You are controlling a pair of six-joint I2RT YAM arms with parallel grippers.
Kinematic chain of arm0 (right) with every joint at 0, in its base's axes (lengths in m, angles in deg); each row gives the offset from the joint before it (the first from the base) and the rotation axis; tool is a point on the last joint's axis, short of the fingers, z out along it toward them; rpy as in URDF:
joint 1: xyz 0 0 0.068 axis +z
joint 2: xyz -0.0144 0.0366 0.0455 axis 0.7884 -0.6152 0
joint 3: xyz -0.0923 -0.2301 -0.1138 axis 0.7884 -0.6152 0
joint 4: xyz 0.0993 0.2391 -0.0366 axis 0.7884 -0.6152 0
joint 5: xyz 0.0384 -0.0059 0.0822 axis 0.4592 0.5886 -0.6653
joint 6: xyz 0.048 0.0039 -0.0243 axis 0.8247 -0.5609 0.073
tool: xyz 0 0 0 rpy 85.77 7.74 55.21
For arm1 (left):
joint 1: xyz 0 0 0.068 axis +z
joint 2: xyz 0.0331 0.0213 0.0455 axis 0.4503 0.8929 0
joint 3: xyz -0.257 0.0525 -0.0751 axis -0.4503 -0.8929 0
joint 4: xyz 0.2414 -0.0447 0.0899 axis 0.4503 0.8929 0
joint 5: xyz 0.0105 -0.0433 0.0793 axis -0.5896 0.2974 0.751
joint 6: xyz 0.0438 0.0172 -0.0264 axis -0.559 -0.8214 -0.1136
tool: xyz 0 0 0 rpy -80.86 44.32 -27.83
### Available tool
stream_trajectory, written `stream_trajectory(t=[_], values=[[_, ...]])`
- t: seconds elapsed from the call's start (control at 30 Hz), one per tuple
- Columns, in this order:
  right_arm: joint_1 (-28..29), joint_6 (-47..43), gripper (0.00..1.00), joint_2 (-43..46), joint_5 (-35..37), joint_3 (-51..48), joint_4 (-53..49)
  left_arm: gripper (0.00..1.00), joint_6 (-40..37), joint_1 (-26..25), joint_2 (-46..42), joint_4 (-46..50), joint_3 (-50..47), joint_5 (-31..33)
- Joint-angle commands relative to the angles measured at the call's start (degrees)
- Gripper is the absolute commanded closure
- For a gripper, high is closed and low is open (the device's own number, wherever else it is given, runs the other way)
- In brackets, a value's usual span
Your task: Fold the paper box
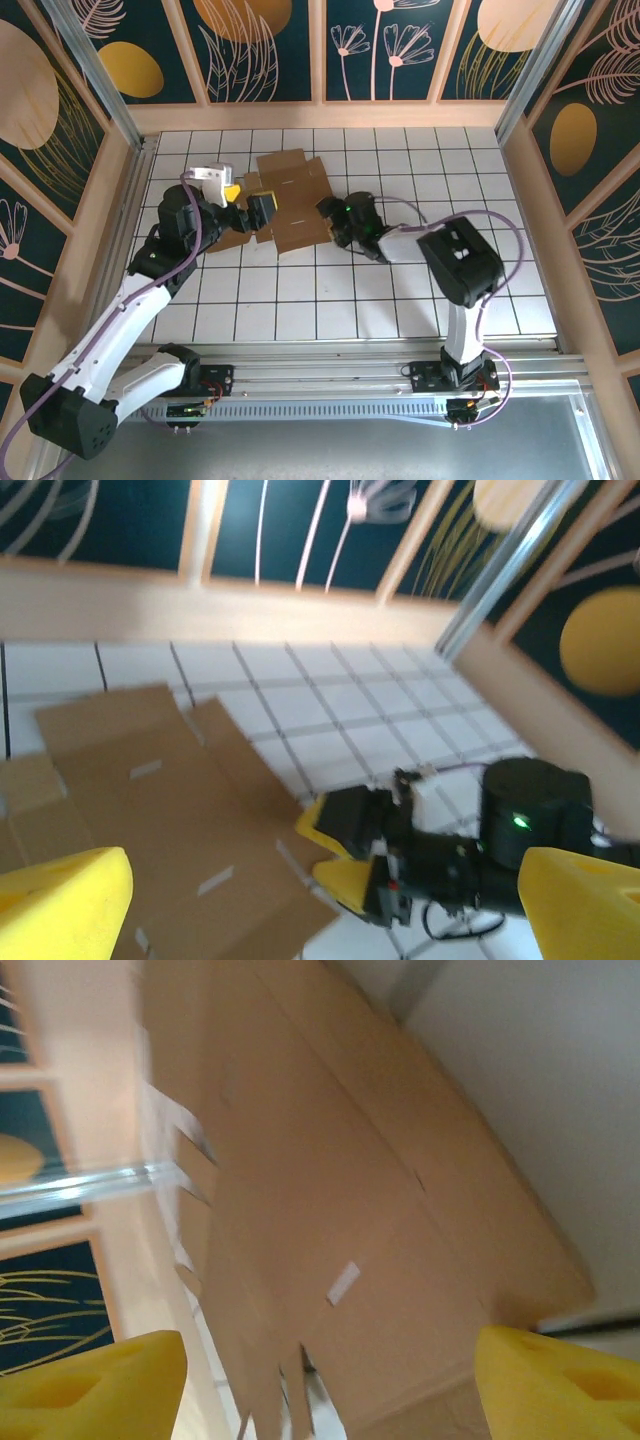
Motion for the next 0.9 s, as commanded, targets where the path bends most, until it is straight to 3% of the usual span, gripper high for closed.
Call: stream_trajectory(t=[0.0,0.17,0.43,0.67,0.8,0.83,0.87], values=[[2.2,11.7,0.18,-1.7,0.2,2.2,-0.6,0.01,-6.5,-0.1,-0.9,17.5,1.6,0.2],[3.4,13.8,0.11,0.3,3.5,0.1,-7.8,0.01,-8.3,-0.2,-3.0,18.3,1.2,-0.8],[9.0,17.0,0.1,10.3,9.5,-5.0,-16.0,0.01,-8.1,-0.2,-0.5,23.3,3.8,7.1],[10.6,19.4,0.12,3.6,11.3,0.9,-11.1,0.01,-6.6,-0.2,1.5,23.4,5.8,12.7],[10.7,19.3,0.19,-1.2,12.9,5.9,-10.6,0.01,-6.6,-0.2,0.6,23.6,5.6,14.4],[10.7,19.1,0.22,-2.0,13.5,6.6,-10.4,0.01,-6.5,-0.2,0.4,23.6,5.6,14.9],[10.7,18.9,0.32,-2.6,14.2,7.1,-10.2,0.01,-6.3,-0.2,0.1,23.6,5.5,15.5]])
